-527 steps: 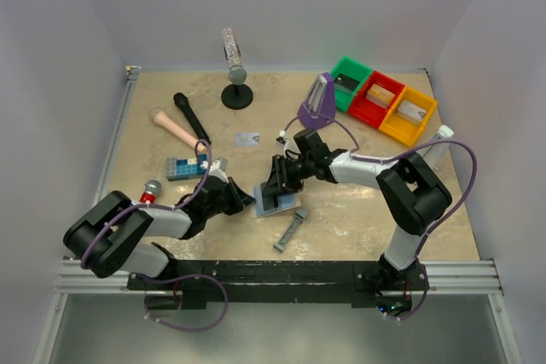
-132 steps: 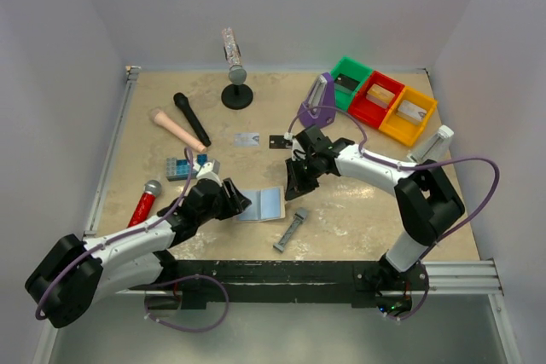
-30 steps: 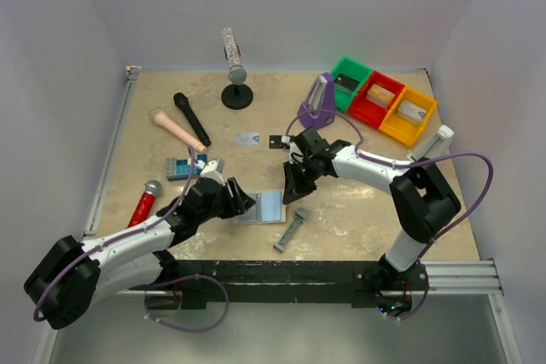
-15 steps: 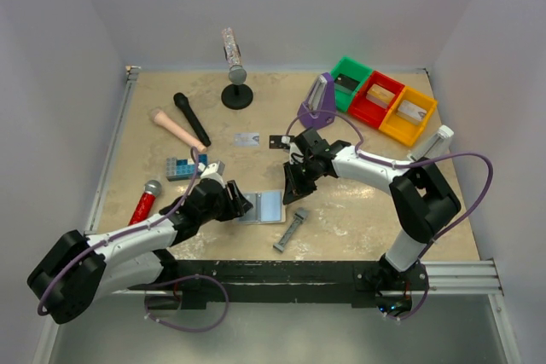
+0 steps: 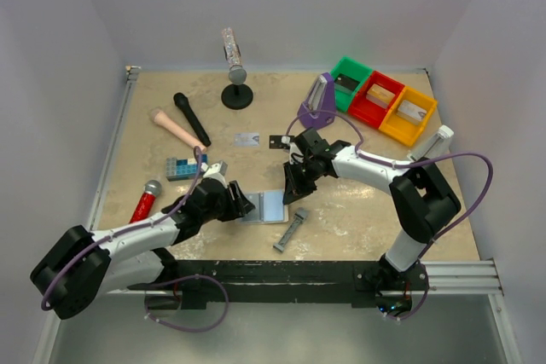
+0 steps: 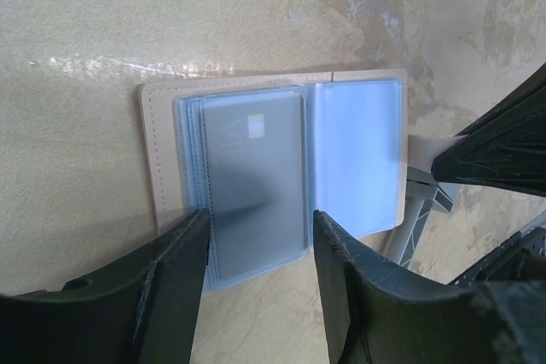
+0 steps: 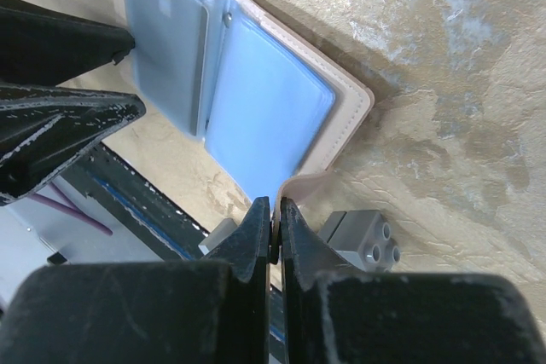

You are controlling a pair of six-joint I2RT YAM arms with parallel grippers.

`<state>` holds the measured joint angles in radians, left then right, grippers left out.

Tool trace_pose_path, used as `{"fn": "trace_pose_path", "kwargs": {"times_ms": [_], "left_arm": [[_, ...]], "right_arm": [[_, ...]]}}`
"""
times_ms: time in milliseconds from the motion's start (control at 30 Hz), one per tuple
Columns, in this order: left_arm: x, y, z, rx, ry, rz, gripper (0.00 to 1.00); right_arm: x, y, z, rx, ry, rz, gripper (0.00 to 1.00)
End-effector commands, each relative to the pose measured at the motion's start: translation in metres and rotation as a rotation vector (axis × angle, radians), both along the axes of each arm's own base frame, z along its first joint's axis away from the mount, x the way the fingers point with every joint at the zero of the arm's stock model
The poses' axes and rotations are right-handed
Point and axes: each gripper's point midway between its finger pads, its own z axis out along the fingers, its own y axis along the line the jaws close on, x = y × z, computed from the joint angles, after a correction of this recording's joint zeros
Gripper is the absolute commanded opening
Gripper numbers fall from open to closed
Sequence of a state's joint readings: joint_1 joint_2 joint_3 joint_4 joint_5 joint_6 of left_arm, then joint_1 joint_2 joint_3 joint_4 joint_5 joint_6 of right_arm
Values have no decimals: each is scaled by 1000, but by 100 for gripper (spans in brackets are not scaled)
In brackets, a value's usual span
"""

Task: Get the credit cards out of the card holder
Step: Remove the credit card from the card holder.

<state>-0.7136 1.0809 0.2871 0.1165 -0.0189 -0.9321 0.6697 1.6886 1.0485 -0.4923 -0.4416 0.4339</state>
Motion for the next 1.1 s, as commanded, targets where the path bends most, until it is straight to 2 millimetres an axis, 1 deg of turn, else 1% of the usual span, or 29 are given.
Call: {"fn": "trace_pose_path", "kwargs": {"times_ms": [0, 367, 600, 900, 1000, 1067], "left_arm": [[2, -16, 12, -60, -20, -61, 56], [0, -34, 20, -132, -28, -131, 55], [1, -47, 30, -194, -50, -172, 56], [3, -54, 34, -208, -50, -193, 55], [5, -62, 41, -220, -60, -211, 55], [5, -71, 47, -226, -65, -236, 55]], "right_arm": [[0, 8, 7, 42, -14, 21, 0], [-1, 11, 9, 56, -7, 25, 0], [-3, 11, 8, 59, -1, 28, 0], [-3, 10, 7, 61, 0, 28, 0], [-4, 11, 7, 61, 1, 28, 0], [-4, 10, 7, 61, 1, 26, 0]]}}
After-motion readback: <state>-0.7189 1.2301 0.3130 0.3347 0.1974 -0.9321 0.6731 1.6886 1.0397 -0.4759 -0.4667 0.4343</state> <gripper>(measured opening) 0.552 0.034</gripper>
